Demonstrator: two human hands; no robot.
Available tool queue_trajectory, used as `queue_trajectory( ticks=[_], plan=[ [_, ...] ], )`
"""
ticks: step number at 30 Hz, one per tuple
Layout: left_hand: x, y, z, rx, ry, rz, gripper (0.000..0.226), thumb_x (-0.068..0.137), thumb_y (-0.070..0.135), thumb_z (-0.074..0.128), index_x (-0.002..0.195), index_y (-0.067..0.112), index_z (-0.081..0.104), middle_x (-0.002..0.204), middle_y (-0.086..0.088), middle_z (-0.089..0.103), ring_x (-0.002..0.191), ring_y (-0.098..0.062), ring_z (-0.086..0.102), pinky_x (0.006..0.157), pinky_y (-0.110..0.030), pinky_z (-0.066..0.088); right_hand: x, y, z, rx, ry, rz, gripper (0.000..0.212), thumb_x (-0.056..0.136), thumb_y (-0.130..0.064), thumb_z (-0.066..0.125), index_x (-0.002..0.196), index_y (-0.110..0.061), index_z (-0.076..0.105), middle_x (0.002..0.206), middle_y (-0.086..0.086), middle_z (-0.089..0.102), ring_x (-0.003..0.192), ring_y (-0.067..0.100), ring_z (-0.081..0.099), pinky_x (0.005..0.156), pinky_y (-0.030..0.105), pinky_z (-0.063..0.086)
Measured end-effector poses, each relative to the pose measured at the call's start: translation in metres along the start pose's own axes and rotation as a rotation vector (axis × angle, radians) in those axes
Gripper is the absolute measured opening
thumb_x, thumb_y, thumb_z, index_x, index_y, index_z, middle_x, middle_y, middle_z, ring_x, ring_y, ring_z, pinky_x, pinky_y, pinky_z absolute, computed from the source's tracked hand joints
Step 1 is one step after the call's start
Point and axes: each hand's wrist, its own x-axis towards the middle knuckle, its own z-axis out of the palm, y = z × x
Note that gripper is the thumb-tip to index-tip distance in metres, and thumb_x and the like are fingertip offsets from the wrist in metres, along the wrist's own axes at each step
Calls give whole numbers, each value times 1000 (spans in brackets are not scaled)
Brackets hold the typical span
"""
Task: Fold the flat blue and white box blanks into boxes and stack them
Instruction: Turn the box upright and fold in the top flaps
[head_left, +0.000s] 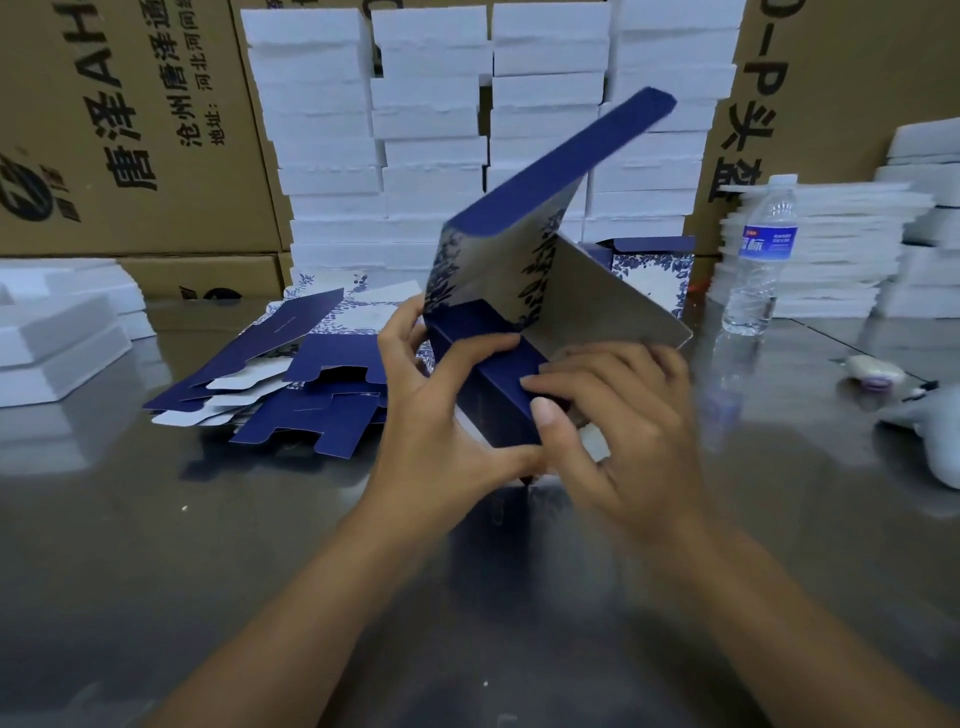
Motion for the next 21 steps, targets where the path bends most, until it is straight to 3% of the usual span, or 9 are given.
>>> queue_trajectory(
  ticks=[4,8,11,14,17,21],
  plan=[
    [2,-1,-7,-39,-69,6,42,63,30,77,98,44,59,139,-5,28,132,-14,33,108,-15,27,-4,-1,2,-71,10,43,30,84,-38,55,80,-13,71,80,-2,68,85,19,61,98,46,29],
    [0,4,-6,-93,-92,-15,11,78,38,63,87,44,61,126,4,38,130,-21,38,108,-37,33,-6,-3,6,-148,73,4,33,91,-33,53,69,-12,66,69,-2,65,79,18,58,99,44,28],
    [0,5,-3,-122,-96,-46,8,83,32,64,82,40,63,114,14,39,123,-8,39,102,-19,33,-7,-1,5,-181,95,-25,40,96,-30,47,64,-11,62,64,-1,62,69,23,61,98,41,29],
    [-1,4,-2,-134,-77,-76,11,83,27,61,76,36,63,110,1,46,112,13,36,93,-1,27,-6,-1,4,-191,112,-22,43,96,-30,46,62,-9,61,60,0,60,63,22,59,97,41,31],
    [0,5,0,-154,-99,-97,13,83,30,61,71,35,59,106,-20,53,110,27,26,90,5,21,-5,-1,4,-192,139,-31,36,92,-24,53,60,-8,57,57,0,55,57,21,54,93,39,33],
    [-1,5,1,-162,-119,-100,16,85,27,57,70,32,58,101,-25,56,110,32,20,89,9,14,-4,1,3,-198,146,-57,40,95,-28,49,60,-9,58,57,-1,57,58,20,54,92,40,35]
  ],
)
